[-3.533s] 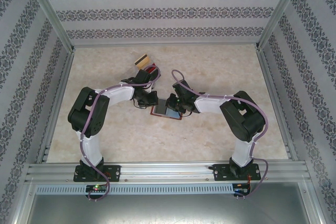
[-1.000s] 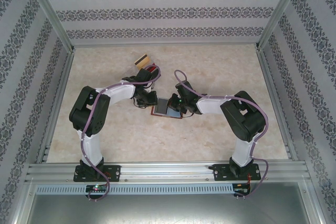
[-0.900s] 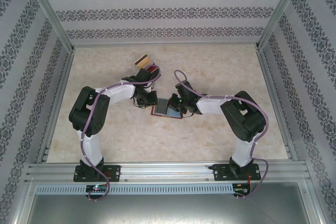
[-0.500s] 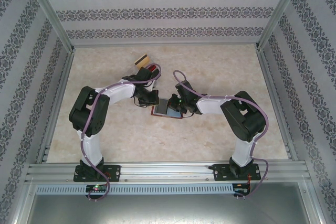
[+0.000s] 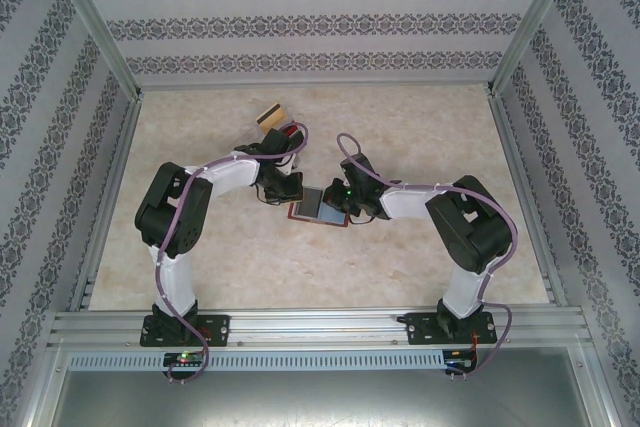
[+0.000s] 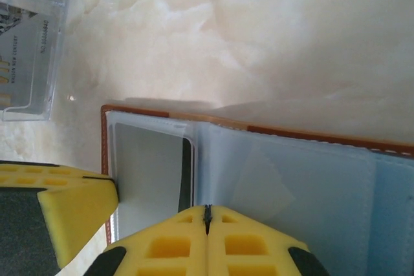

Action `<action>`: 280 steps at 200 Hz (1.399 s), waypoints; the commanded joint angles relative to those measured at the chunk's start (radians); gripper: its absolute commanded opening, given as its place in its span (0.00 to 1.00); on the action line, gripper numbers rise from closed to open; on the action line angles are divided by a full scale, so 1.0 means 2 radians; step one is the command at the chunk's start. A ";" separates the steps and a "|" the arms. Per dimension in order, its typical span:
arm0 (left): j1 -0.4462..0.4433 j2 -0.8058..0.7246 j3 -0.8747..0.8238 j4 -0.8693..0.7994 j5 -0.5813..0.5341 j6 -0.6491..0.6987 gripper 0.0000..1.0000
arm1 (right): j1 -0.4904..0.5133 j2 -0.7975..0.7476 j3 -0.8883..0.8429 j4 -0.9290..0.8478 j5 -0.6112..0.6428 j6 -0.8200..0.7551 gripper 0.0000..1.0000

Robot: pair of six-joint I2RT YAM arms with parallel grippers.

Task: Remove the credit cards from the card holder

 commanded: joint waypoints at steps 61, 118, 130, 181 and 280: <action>-0.004 0.023 -0.006 -0.020 -0.016 0.010 0.06 | 0.001 0.028 0.009 0.009 -0.026 0.021 0.15; -0.005 0.027 -0.011 -0.017 -0.008 0.008 0.05 | 0.000 0.041 0.011 0.047 -0.061 0.027 0.16; -0.004 0.027 -0.012 -0.016 -0.006 0.009 0.05 | 0.000 0.042 0.008 0.062 -0.068 0.030 0.16; -0.004 0.030 -0.016 -0.013 0.001 0.009 0.05 | -0.002 0.042 -0.004 0.117 -0.088 0.037 0.14; -0.005 0.006 -0.016 -0.022 -0.019 0.023 0.26 | -0.010 0.006 -0.013 0.058 -0.047 -0.002 0.00</action>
